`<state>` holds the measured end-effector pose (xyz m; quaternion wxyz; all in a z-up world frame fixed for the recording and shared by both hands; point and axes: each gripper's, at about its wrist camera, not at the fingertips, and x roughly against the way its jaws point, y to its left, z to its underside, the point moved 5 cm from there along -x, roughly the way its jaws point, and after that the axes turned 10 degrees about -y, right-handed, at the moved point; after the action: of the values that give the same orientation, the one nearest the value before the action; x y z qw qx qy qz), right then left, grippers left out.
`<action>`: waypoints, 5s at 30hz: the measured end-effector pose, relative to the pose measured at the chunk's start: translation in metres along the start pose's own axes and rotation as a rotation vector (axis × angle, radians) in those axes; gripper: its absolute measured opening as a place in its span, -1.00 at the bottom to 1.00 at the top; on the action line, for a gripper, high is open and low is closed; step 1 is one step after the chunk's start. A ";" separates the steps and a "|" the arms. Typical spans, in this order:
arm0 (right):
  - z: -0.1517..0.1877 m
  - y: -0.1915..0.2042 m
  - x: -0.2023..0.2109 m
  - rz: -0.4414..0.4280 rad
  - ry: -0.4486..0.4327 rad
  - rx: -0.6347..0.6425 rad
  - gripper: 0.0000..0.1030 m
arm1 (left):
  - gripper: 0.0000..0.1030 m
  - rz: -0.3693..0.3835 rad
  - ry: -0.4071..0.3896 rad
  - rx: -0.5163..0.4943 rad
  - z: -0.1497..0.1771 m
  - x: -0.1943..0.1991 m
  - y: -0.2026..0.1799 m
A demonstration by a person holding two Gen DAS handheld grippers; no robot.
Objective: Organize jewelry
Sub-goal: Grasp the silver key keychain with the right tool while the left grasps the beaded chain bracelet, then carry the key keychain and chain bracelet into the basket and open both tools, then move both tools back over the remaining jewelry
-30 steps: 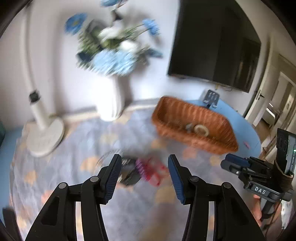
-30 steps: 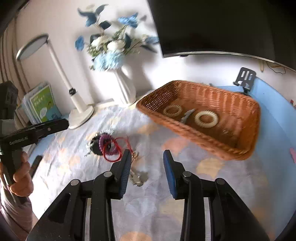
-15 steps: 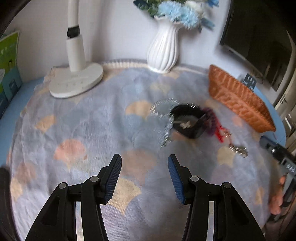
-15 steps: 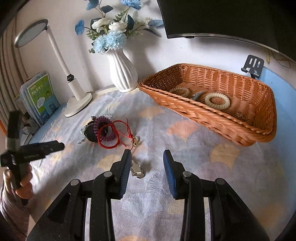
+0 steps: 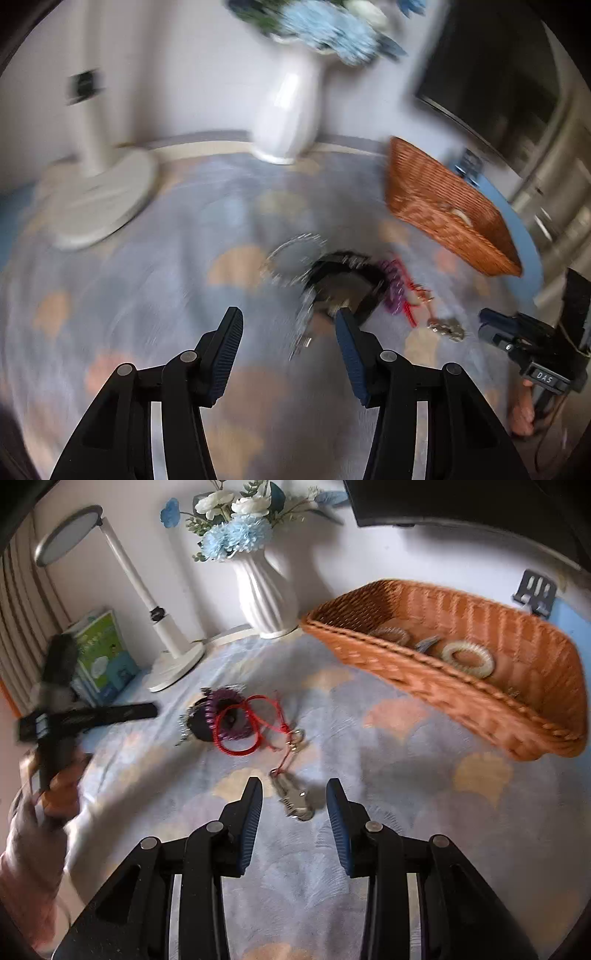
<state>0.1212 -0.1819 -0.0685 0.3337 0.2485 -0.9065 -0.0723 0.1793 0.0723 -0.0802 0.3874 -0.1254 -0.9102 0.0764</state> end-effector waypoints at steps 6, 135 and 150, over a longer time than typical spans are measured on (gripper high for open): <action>0.007 0.010 -0.009 0.001 0.143 0.139 -0.24 | 0.04 0.032 0.119 -0.044 -0.014 -0.063 0.020; -0.097 -0.069 0.064 0.288 -0.133 -0.088 -0.27 | -0.03 0.282 -0.132 -0.132 -0.116 0.010 -0.161; -0.012 -0.004 0.023 0.208 -0.083 0.009 -0.24 | -0.02 0.188 -0.133 0.087 -0.010 0.059 -0.043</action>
<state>0.1153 -0.1967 -0.0474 0.3003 0.1511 -0.9408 -0.0434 0.1401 0.0484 -0.0229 0.3224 -0.1880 -0.9138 0.1601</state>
